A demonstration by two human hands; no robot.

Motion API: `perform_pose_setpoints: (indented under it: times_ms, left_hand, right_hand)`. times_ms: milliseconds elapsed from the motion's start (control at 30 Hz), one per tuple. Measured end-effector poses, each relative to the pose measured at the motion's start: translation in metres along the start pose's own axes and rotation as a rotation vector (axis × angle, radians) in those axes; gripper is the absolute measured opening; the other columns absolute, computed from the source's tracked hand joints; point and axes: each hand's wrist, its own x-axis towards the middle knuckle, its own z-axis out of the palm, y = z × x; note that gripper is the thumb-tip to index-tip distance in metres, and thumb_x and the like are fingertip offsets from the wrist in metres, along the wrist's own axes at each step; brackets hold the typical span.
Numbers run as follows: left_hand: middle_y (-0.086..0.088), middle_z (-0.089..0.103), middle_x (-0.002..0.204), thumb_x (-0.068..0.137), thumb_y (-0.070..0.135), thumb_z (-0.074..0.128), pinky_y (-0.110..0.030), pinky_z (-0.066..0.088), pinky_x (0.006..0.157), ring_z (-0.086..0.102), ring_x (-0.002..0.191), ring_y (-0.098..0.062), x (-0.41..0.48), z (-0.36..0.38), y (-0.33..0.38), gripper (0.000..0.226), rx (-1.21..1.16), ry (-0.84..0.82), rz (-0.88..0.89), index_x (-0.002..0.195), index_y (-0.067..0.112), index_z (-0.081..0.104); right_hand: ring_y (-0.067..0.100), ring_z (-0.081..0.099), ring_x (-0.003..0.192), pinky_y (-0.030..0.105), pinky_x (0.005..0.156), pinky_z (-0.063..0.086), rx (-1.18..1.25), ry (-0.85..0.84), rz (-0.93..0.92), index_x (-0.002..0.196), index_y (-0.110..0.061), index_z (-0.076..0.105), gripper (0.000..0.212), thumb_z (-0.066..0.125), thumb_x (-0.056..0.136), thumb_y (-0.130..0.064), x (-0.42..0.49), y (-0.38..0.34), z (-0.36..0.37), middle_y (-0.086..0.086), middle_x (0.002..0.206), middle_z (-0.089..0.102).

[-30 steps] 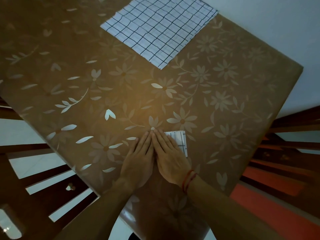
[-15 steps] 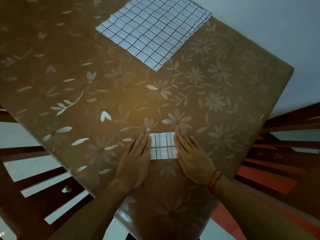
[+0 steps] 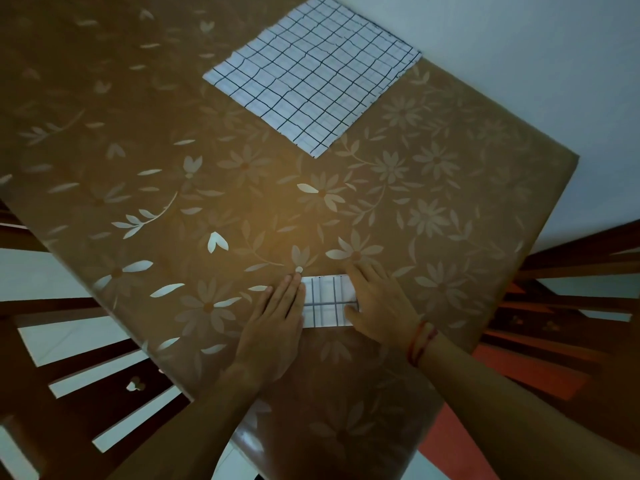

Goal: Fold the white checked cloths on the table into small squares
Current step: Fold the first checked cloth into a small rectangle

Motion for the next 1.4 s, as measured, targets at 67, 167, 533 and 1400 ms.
perform_pose_setpoints:
  times_ms: [67,167,533,1400]
  left_hand:
    - [-0.014,0.023,0.156,0.1,0.027,0.023,-0.047,0.028,0.113,0.016,0.146,-0.025,0.0,0.0,0.0,0.052,-0.002,-0.001,0.003,0.145,0.003,0.034]
    - [-0.014,0.021,0.156,0.1,0.027,0.022,-0.047,0.027,0.114,0.015,0.146,-0.025,0.0,-0.001,0.0,0.052,0.002,0.001,0.005,0.146,0.003,0.032]
    - [-0.013,0.022,0.156,0.1,0.028,0.023,-0.047,0.028,0.114,0.015,0.146,-0.024,0.001,0.0,-0.001,0.052,-0.015,-0.031,-0.014,0.146,0.004,0.033]
    - [-0.004,0.072,0.09,0.086,0.008,0.068,-0.021,0.055,0.059,0.069,0.079,-0.014,0.045,-0.091,0.05,0.015,-1.29,-0.003,-0.621,0.101,0.008,0.071]
  right_hand:
    - [0.024,0.05,0.116,0.039,0.102,0.043,0.003,-0.017,-0.002,0.132,-0.01,0.049,0.063,0.064,0.073,-0.024,0.008,0.0,-0.004,0.007,0.126,0.055]
    - [0.025,0.051,0.112,0.038,0.097,0.043,-0.028,-0.05,0.015,0.13,-0.01,0.05,0.062,0.067,0.073,-0.026,0.017,-0.001,-0.008,0.007,0.124,0.055]
    - [0.022,0.06,0.091,0.039,0.083,0.053,0.089,-0.239,0.227,0.098,-0.024,0.065,0.053,0.064,0.053,-0.052,0.037,-0.002,-0.009,-0.002,0.097,0.065]
    - [0.01,0.07,0.068,0.025,0.057,0.057,1.21,0.074,0.66,0.085,-0.004,0.071,0.011,0.071,0.08,0.006,-0.043,0.014,-0.07,0.001,0.075,0.072]
